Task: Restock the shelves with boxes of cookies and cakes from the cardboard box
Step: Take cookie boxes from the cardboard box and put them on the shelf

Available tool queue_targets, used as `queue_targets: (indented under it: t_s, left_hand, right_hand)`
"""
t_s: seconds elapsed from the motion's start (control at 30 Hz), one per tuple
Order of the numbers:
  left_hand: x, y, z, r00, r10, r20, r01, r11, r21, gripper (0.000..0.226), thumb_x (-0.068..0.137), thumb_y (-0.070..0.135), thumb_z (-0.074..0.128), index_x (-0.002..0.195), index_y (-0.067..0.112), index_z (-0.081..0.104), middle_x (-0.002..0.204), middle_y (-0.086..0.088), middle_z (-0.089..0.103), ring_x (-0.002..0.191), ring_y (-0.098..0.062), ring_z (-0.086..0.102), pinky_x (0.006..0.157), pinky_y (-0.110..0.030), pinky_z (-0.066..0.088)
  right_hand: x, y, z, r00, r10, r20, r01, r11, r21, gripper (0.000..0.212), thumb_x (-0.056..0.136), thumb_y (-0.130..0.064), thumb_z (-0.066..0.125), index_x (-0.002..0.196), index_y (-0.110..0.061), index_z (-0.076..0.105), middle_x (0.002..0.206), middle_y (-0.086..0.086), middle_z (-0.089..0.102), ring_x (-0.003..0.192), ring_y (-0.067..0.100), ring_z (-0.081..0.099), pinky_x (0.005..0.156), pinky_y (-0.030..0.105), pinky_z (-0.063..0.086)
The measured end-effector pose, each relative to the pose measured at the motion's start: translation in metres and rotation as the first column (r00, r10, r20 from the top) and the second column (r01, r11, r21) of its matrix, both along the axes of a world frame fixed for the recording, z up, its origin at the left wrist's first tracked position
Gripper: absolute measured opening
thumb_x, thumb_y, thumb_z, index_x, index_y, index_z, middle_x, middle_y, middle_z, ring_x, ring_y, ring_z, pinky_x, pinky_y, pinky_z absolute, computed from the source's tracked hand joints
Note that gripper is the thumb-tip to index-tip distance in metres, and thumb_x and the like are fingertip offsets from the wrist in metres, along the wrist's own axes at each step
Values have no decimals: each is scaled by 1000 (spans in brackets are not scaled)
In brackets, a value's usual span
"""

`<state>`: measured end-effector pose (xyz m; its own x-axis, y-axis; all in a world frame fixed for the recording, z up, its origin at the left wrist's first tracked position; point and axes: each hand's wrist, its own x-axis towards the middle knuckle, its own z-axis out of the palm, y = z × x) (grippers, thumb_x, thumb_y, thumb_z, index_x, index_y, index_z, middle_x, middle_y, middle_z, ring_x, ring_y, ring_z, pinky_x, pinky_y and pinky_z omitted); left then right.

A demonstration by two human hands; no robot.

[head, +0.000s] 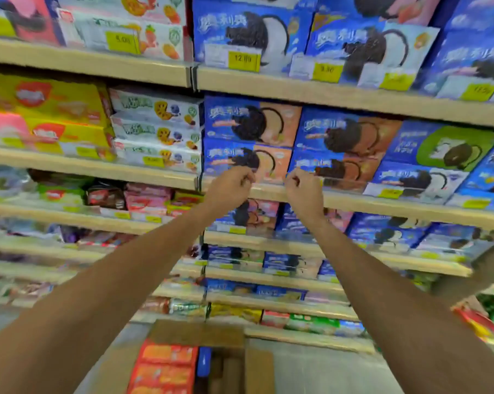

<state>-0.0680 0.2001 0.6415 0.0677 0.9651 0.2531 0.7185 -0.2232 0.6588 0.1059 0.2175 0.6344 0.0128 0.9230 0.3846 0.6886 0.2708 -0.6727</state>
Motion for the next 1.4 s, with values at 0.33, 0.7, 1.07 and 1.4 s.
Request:
queue_targets:
  t_s: [0.33, 0.7, 1.07, 1.4]
  left_hand:
    - [-68, -97, -243, 987, 157, 24, -106, 766, -634, 22, 96, 16, 45, 100, 7, 65, 96, -8, 64, 94, -22, 61, 89, -33, 49]
    - [-58, -204, -483, 835, 537, 123, -90, 354, -931, 17, 91, 3, 48, 86, 10, 63, 92, -22, 62, 94, -30, 60, 73, -28, 47]
    - [-14, -187, -673, 629, 747, 214, -151, 387, -909, 19, 87, 2, 41, 100, 5, 54, 73, -4, 47, 60, -8, 45, 57, -23, 39]
    - [-6, -156, -778, 843, 538, -18, -277, 405, -872, 72, 87, 7, 48, 149, 2, 12, 156, -16, 12, 143, -34, 11, 118, -43, 17]
  right_hand:
    - [-41, -81, -234, 985, 170, -11, -137, 755, -641, 20, 91, -7, 47, 81, -5, 65, 76, 13, 63, 73, 28, 60, 67, 38, 47]
    - [-68, -153, -460, 954, 299, -37, -118, 257, -959, 17, 85, -6, 51, 85, -16, 65, 84, 3, 66, 88, 23, 64, 82, 36, 53]
    - [-83, -149, -678, 973, 228, -40, -61, 87, -994, 19, 94, -8, 39, 93, -9, 57, 88, 12, 63, 59, 9, 53, 49, 18, 40]
    - [-109, -124, -789, 994, 99, -43, -59, 170, -984, 31, 94, -26, 43, 119, -12, 55, 98, 4, 60, 89, 26, 60, 78, 40, 49]
